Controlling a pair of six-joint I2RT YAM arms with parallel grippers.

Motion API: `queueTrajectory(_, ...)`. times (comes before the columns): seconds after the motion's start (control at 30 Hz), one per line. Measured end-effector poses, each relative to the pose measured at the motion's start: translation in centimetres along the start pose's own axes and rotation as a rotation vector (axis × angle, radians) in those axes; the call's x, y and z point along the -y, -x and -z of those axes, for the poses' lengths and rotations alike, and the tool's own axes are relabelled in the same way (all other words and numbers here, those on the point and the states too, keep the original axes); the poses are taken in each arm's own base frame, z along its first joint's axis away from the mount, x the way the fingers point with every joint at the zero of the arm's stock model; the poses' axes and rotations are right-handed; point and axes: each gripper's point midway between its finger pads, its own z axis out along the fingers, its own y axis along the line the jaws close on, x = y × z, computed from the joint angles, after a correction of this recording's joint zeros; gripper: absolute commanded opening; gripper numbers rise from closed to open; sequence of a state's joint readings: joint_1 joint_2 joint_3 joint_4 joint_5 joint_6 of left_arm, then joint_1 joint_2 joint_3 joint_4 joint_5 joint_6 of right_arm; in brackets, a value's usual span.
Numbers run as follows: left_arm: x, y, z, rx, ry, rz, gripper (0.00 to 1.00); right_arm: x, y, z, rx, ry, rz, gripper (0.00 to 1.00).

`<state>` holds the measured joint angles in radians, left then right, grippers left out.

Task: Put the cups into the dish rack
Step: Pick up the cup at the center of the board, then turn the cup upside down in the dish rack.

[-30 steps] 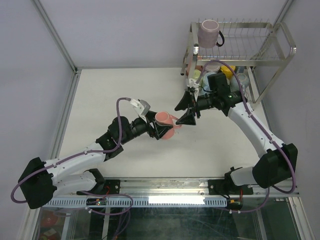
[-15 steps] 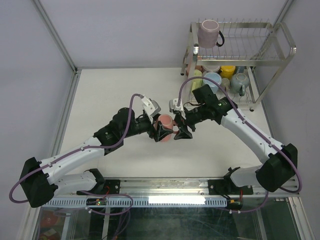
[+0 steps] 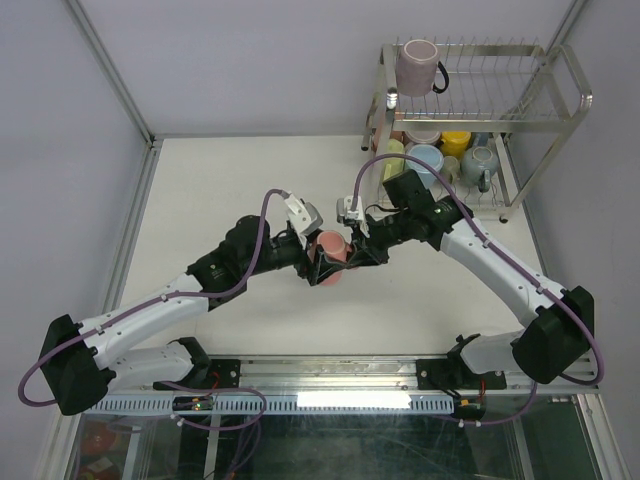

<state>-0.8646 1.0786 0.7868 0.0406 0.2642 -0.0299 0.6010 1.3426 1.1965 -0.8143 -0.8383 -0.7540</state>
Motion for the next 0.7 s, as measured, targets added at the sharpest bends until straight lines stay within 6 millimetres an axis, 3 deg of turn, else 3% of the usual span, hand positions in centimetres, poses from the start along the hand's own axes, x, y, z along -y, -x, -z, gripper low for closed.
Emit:
queueTrajectory(0.13, -0.1, 0.2, 0.1, 0.005, 0.007, 0.002, 0.58, -0.1, 0.0, 0.0, 0.003, 0.006, -0.003, 0.00)
queueTrajectory(0.3, 0.2, 1.7, 1.1, 0.075, 0.031, 0.000, 0.89, -0.6, 1.3, 0.7, 0.053, 0.022, -0.001, 0.00)
queueTrajectory(0.4, 0.3, 4.5, 2.9, 0.182, 0.058, 0.010, 0.97, 0.0, 2.2, 2.5, 0.078, -0.014, -0.004, 0.00)
queueTrajectory(0.57, 1.1, 11.7, 8.9, 0.464, 0.107, -0.009, 0.99, 2.8, 3.5, 7.2, 0.101, -0.163, -0.020, 0.00)
queueTrajectory(0.7, 1.0, 14.0, 11.7, 0.568, 0.152, -0.018, 0.99, 3.9, 6.0, 10.4, 0.140, -0.253, 0.019, 0.00)
